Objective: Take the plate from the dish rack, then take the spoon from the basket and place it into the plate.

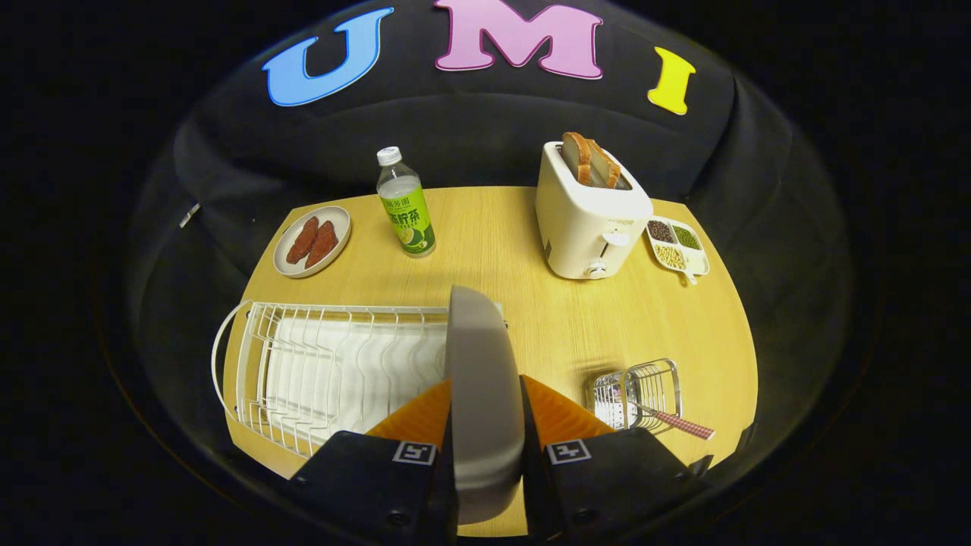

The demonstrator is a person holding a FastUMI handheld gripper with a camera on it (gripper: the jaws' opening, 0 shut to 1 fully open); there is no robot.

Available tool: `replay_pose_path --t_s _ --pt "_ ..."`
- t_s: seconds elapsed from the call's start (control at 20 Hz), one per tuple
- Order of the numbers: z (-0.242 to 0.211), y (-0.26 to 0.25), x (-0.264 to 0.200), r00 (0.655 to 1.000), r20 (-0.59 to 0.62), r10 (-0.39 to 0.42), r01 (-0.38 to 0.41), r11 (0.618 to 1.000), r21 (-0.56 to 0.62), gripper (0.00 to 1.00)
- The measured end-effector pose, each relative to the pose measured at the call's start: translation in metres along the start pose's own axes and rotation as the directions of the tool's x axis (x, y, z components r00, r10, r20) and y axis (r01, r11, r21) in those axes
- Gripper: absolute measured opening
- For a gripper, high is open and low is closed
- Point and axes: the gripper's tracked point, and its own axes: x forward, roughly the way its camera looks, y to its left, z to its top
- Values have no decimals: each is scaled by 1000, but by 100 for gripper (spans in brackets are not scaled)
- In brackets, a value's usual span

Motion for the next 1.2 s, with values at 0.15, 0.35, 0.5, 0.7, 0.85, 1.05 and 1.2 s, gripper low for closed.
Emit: replay_pose_path --t_s 0.15,0.35,0.5,0.7,0.85,1.05,1.2 --pt "2 -1 -1 999 2 -35 35 999 10 37" --pt "4 8 -5 999 22 -37 38 998 -41 37" --pt "-2 5 -5 1000 -4 -30 30 999 -44 37" --pt "7 -8 0 999 -24 -28 28 999 17 35" --pt "4 -8 -2 999 -42 -32 33 999 21 36" --pt "-1 -4 -7 997 -19 -74 73 997 -35 35" --pt "-7 4 -13 993 1 -119 118 990 -74 35"
